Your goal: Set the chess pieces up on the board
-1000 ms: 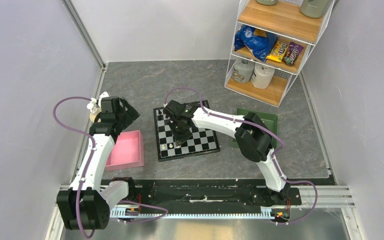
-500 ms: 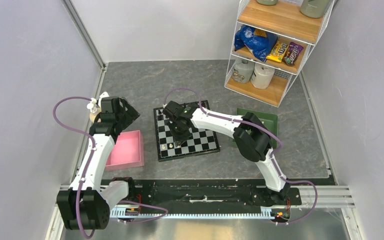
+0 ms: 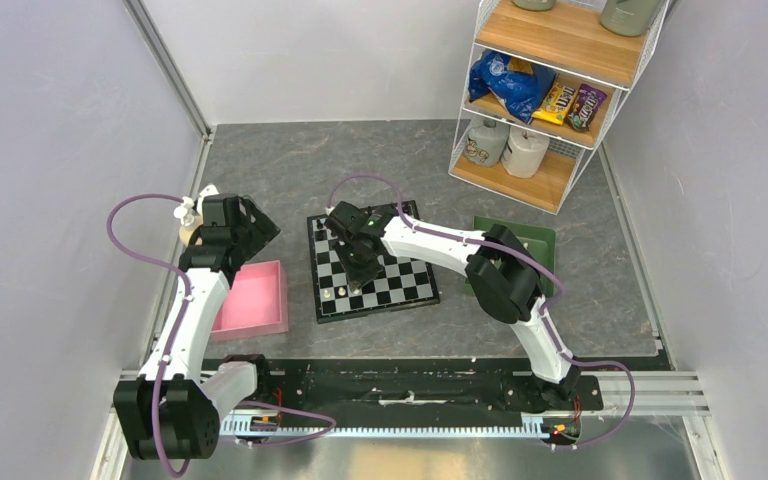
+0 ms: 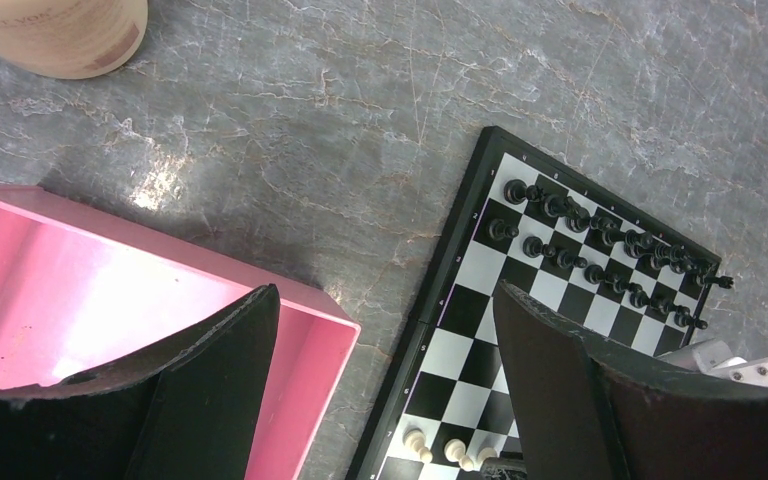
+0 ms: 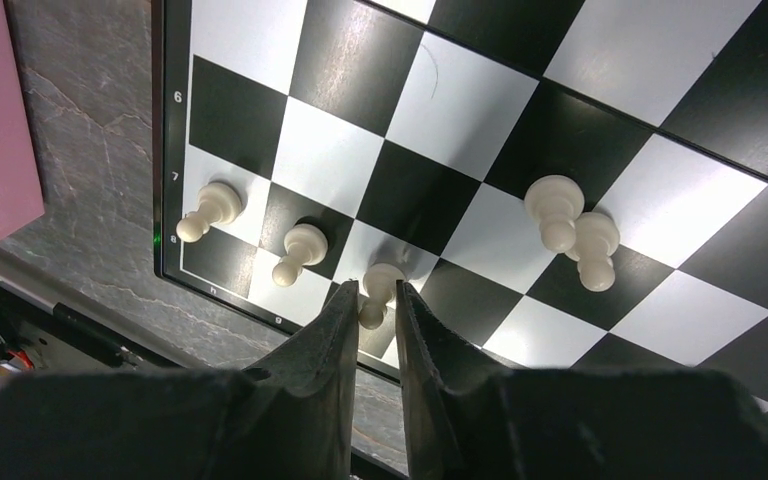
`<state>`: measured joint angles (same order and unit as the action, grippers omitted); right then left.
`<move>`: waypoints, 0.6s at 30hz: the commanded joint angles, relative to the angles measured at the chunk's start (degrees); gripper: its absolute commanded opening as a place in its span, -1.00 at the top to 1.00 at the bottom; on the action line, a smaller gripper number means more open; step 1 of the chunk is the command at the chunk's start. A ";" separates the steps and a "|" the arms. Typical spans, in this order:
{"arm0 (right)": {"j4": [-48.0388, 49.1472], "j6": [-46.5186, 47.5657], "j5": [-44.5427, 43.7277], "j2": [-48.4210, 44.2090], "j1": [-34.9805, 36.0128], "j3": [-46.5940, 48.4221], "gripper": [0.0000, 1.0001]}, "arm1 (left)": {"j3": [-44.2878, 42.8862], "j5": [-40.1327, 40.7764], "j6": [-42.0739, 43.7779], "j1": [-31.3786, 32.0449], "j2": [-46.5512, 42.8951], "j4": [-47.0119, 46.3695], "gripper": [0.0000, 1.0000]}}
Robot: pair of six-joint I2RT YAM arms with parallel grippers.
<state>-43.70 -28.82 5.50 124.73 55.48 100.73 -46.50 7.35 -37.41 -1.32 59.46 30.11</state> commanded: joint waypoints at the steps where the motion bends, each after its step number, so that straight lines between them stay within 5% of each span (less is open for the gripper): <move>1: 1.60 0.87 -1.26 0.29 -0.19 1.75 0.44 | 0.25 0.33 0.85 -0.26 -0.68 -1.25 -0.71; 18: 3.83 3.33 -3.65 -10.41 -4.01 -2.59 0.11 | 0.03 0.16 0.82 -0.26 -0.30 -1.54 -0.71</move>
<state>-42.39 -26.44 3.92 118.34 54.04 98.76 -46.48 7.35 -37.41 -1.32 59.46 30.09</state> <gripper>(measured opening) 0.442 0.855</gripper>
